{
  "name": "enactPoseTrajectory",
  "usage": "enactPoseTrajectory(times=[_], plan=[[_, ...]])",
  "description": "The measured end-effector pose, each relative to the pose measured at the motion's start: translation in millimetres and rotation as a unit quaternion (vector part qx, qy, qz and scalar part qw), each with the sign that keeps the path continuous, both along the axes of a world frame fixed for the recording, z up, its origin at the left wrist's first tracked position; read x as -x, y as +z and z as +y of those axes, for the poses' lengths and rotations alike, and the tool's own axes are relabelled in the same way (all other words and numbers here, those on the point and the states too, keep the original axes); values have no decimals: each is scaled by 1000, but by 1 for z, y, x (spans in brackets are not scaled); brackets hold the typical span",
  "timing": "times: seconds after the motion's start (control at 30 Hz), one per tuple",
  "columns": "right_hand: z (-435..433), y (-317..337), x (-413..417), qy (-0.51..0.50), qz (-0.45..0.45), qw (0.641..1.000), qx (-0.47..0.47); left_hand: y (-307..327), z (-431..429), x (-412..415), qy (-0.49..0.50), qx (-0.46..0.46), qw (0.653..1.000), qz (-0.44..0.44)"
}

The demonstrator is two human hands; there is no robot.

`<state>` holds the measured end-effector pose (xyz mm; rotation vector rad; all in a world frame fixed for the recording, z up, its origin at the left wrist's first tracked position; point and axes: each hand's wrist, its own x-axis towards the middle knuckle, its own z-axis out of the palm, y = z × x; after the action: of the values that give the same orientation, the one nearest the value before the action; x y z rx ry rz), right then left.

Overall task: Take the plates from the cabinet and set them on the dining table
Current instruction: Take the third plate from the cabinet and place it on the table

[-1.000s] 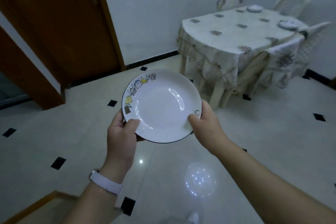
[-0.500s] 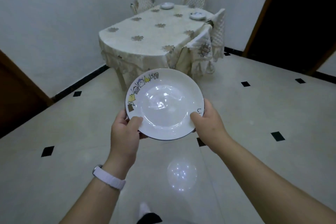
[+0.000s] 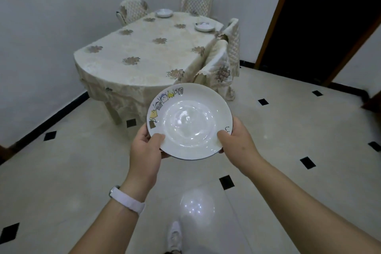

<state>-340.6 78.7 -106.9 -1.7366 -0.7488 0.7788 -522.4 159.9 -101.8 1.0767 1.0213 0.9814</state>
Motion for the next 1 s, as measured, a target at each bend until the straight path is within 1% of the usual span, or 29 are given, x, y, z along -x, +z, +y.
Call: enactPoseTrajectory(times=[0.17,0.33,0.47,0.7,0.83,1.0], plan=[[79,11,-19,-30,-15,999,2,11,89,-21,-43,1,999,-21],[114,7,-38,-77,-6,997,9,7,145,-54,-91,11,996,-14],[118,6,-69,-120,1,993,15,3,164,-93,-144,19,989,-18],[113,1,-142,-202,12,979,-5,-5,179,-191,-215,21,976,-1],[114,-10,-204,-212,22,977,-15,-12,182,-256,-225,22,974,9],[126,-20,-305,-213,23,976,-27,-11,191,-356,-239,12,971,26]])
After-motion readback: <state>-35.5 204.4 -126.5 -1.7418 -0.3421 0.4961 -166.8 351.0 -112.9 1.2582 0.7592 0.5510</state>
